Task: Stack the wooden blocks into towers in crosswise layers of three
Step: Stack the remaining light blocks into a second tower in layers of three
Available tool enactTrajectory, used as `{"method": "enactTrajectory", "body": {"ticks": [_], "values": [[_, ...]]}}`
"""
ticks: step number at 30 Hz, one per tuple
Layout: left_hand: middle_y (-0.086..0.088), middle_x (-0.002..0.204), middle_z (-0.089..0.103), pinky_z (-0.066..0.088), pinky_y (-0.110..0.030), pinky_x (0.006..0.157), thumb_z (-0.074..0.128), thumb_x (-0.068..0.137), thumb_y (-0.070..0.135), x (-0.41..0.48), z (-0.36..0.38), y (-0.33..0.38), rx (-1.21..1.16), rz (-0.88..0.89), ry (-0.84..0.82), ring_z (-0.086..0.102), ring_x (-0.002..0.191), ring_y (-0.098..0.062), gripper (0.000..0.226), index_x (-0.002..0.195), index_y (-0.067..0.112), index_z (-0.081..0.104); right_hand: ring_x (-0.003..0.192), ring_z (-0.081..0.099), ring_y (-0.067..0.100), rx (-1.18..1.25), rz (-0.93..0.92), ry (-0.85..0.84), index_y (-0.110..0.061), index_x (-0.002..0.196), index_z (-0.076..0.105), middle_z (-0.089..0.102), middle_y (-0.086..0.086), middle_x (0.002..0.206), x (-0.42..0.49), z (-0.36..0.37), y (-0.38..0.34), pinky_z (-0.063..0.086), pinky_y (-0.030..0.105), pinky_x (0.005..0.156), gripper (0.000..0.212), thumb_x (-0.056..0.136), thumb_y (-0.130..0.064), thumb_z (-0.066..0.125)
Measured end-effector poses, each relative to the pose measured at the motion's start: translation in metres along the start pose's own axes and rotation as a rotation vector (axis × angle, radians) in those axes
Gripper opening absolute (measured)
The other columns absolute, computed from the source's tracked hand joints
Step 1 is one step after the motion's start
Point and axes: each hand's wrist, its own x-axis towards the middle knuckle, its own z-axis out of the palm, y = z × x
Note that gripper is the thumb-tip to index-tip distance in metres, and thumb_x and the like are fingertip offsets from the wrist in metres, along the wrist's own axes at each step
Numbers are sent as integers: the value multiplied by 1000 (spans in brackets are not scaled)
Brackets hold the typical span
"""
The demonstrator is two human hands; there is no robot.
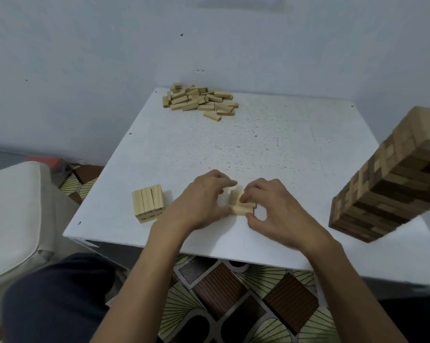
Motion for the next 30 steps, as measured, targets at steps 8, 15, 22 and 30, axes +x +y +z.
{"method": "enactTrajectory", "body": {"ticks": [8,15,22,30], "values": [[9,145,50,34,-39,110,62,93,34,-20,25,10,40,40,35,46,129,-16,50,141,24,53,116,39,13,13,47,27,-27,124,62,52,-15,132,-22,1,3,43,32,94,36,89,-30,65],[-2,164,18,8,-34,119,35,94,62,-43,41,5,131,-55,152,14,150,-22,78,156,17,24,153,-2,21,-178,266,28,-16,158,17,13,2,165,-48,17,-13,9,36,123,92,88,-76,11],[-15,165,-4,-10,-43,116,-2,92,55,-47,61,9,321,-64,67,-10,151,-35,81,155,9,14,149,16,40,-433,246,56,0,150,35,28,17,159,-52,41,-16,22,47,116,74,103,-54,17],[-24,152,39,24,-57,108,27,102,36,-40,73,7,473,15,225,35,140,-46,57,139,-1,49,147,21,43,-468,242,78,3,148,36,31,20,157,-49,43,-17,23,48,114,70,102,-47,22]]}}
